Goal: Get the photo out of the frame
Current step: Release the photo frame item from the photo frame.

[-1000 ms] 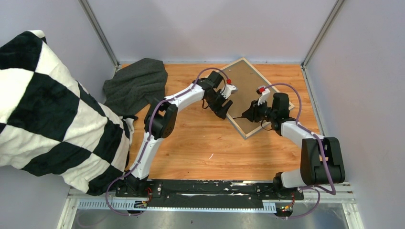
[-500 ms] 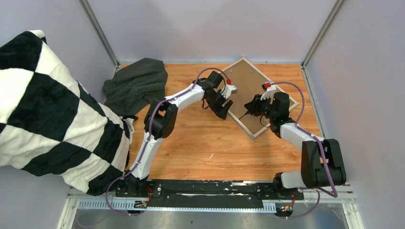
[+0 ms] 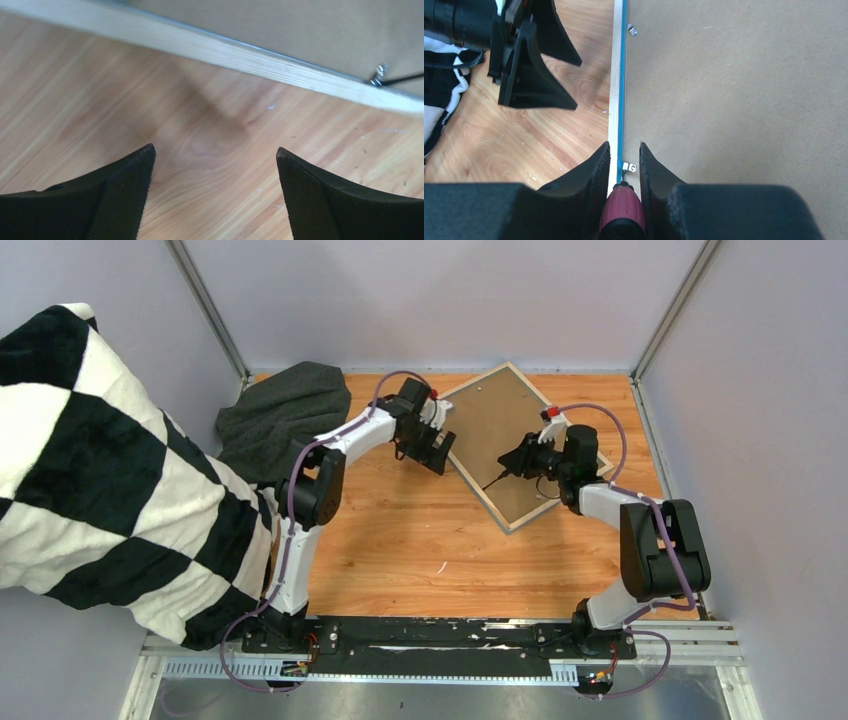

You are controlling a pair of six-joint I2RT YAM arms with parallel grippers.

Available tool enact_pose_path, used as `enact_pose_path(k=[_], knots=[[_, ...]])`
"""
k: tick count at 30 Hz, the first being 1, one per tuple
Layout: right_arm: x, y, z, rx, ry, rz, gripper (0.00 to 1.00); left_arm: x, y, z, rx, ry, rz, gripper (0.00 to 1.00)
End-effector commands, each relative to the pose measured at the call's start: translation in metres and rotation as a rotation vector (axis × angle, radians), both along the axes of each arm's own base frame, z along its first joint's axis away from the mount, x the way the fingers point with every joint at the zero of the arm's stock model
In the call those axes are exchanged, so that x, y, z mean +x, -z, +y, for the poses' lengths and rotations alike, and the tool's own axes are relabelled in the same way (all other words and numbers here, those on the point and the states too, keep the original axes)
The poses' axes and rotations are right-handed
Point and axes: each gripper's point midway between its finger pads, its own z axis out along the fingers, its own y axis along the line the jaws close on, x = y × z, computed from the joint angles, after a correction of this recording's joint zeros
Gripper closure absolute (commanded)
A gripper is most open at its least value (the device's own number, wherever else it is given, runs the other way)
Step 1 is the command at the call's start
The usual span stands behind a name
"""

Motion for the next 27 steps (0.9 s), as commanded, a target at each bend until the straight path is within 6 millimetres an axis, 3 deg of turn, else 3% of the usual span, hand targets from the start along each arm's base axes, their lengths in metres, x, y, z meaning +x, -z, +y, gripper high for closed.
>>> enact_pose_path(k=[1,5,8,15,24,27], knots=[[-0.027,0.036,0.031,-0.008,-0.076,0.128,1.00,0.016,-0.012,0.026,0.032,-0.125,-0.055,0.01],[-0.033,0.035,0.062,-0.085,-0.124,0.053,1.00,0.014,-0.002,0.033,0.030,-0.169,-0.027,0.00],[-0.034,0.036,0.073,-0.146,-0.130,-0.002,1.00,0.014,0.003,0.033,-0.003,-0.202,0.009,0.00],[-0.040,0.055,0.077,-0.236,-0.136,-0.039,1.00,0.010,0.014,0.019,-0.089,-0.239,0.101,0.00],[-0.046,0.063,0.073,-0.304,-0.167,-0.032,1.00,0.011,0.049,0.035,0.033,-0.283,0.121,0.00],[-0.046,0.061,0.070,-0.326,-0.166,-0.050,1.00,0.010,0.054,0.038,0.057,-0.288,0.121,0.05]])
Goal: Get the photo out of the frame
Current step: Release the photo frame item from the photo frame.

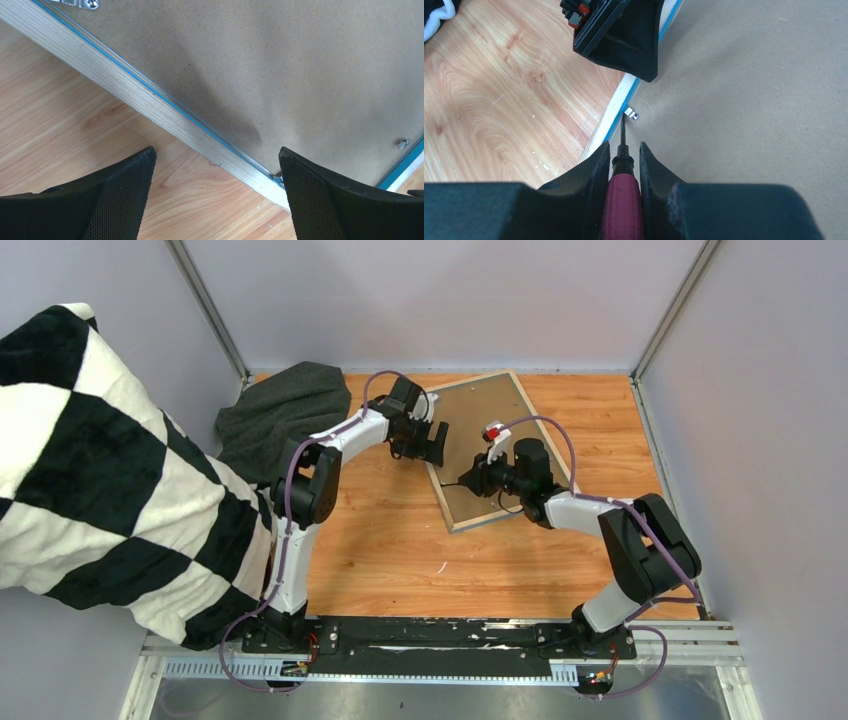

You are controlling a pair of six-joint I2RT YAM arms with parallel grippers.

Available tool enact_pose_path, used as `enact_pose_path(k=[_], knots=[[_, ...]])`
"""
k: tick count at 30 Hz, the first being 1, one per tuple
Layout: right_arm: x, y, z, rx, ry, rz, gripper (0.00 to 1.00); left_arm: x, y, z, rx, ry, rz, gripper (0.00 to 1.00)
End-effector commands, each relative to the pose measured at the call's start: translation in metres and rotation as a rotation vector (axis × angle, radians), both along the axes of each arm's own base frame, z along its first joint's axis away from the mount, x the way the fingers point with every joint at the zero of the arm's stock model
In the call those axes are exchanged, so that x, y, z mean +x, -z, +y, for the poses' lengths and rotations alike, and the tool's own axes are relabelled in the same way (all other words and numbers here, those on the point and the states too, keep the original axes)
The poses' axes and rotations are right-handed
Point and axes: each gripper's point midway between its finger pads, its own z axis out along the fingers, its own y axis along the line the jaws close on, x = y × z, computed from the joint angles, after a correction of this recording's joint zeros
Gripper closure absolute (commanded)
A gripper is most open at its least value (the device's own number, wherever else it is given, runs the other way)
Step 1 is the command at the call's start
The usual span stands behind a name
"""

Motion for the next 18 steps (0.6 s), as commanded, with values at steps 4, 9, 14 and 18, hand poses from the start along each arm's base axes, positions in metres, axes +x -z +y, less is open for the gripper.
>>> enact_pose_path(k=[4,9,14,18], knots=[[-0.008,0.038,-0.027,-0.166,0.060,0.039,1.00,-0.017,0.055,0.017,0.122,-0.022,0.105,0.17],[-0.006,0.023,-0.023,-0.070,0.037,0.077,1.00,-0.019,0.060,0.022,0.144,-0.018,0.103,0.28],[0.001,-0.003,-0.028,-0.025,0.044,0.050,1.00,-0.021,0.067,0.025,0.161,-0.015,0.111,0.31],[0.001,-0.024,-0.032,-0.022,0.046,-0.013,1.00,-0.022,0.074,0.027,0.179,-0.015,0.125,0.33]])
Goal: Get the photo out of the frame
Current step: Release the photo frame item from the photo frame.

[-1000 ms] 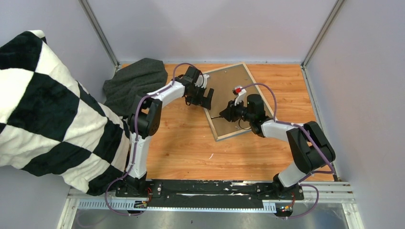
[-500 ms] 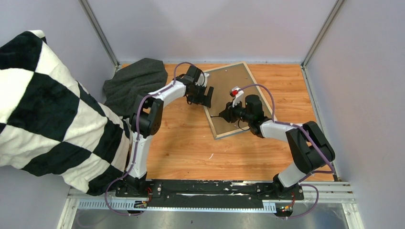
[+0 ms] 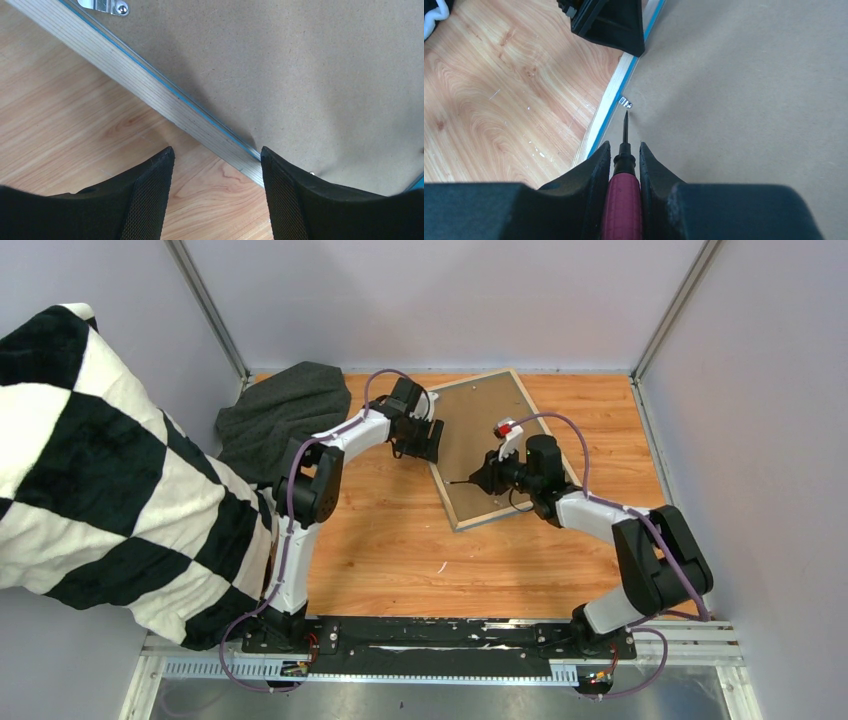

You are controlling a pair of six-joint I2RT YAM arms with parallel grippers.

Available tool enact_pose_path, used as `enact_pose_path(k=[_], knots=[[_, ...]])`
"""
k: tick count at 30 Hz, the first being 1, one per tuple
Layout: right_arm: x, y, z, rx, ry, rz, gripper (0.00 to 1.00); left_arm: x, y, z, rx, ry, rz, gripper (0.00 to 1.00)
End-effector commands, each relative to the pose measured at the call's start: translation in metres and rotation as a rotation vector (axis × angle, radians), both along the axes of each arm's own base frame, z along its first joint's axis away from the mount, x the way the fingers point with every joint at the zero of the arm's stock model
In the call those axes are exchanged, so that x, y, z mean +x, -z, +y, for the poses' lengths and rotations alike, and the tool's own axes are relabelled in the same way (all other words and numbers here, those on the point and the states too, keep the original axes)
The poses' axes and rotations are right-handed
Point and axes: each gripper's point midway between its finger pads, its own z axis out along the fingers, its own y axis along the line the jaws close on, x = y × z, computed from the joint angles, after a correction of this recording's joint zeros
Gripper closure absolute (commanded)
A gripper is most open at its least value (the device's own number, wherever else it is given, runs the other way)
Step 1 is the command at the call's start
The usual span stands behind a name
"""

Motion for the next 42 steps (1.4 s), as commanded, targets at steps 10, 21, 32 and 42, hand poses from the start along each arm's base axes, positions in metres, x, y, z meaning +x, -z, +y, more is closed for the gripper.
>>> enact_pose_path(k=[10,21,32,42], knots=[[0.003,-0.007,-0.009,-0.025,0.005,-0.037,1.00,-0.036,0.072,0.022,0.133,0.011,0.179,0.36],[-0.001,0.005,0.004,-0.006,-0.033,0.000,1.00,-0.035,0.071,0.021,0.130,0.012,0.174,0.35],[-0.004,0.011,0.016,0.019,-0.083,0.024,1.00,-0.036,0.071,0.020,0.123,0.016,0.176,0.35],[-0.011,-0.016,0.021,0.084,-0.112,-0.030,1.00,-0.036,0.069,0.021,0.126,0.018,0.170,0.36]])
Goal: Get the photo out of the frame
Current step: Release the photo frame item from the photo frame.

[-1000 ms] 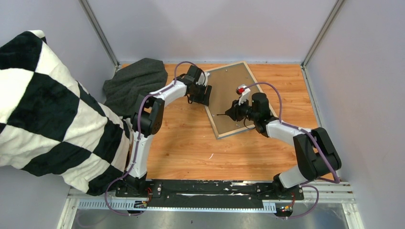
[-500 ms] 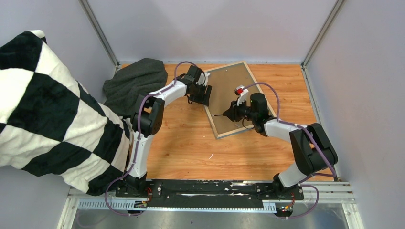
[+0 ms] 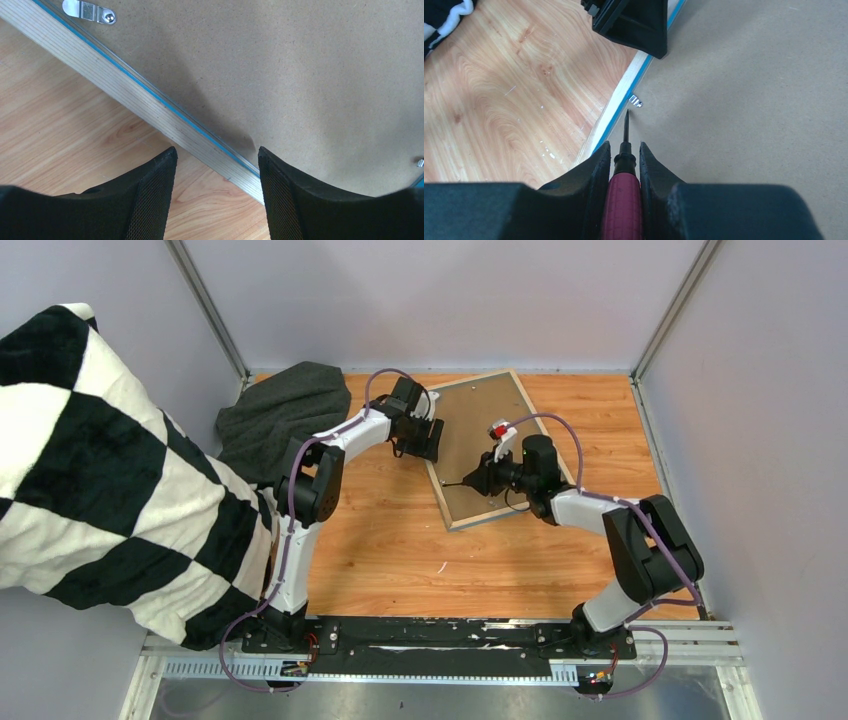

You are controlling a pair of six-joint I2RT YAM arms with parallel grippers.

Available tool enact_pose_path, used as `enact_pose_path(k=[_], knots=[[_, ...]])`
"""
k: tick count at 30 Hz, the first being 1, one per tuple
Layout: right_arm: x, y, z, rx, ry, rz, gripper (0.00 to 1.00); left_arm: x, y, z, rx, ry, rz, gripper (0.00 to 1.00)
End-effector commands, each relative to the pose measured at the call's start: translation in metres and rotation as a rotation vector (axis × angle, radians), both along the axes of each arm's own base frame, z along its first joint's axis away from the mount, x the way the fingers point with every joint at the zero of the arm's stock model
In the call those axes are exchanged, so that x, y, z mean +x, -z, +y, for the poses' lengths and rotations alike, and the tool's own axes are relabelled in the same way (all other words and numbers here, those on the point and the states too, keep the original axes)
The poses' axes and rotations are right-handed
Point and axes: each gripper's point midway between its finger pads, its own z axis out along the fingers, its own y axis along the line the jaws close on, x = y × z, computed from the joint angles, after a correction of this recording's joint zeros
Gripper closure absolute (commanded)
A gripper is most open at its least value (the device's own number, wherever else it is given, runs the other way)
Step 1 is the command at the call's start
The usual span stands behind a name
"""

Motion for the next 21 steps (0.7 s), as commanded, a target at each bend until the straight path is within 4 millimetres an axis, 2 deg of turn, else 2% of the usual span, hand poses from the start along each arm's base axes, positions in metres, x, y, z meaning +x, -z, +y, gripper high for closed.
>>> enact_pose_path(k=[1,3,11,21], knots=[[-0.009,-0.020,0.009,0.049,-0.038,-0.040,1.00,-0.040,0.067,0.023,0.123,0.008,0.177,0.36],[-0.005,-0.021,0.007,0.041,-0.020,-0.054,1.00,-0.041,0.067,0.023,0.123,0.008,0.178,0.39],[0.001,0.003,0.010,0.001,-0.016,-0.007,1.00,-0.041,0.066,0.021,0.118,0.015,0.178,0.51],[0.007,0.009,0.011,-0.019,0.006,-0.020,1.00,-0.042,0.068,0.020,0.115,0.021,0.183,0.64]])
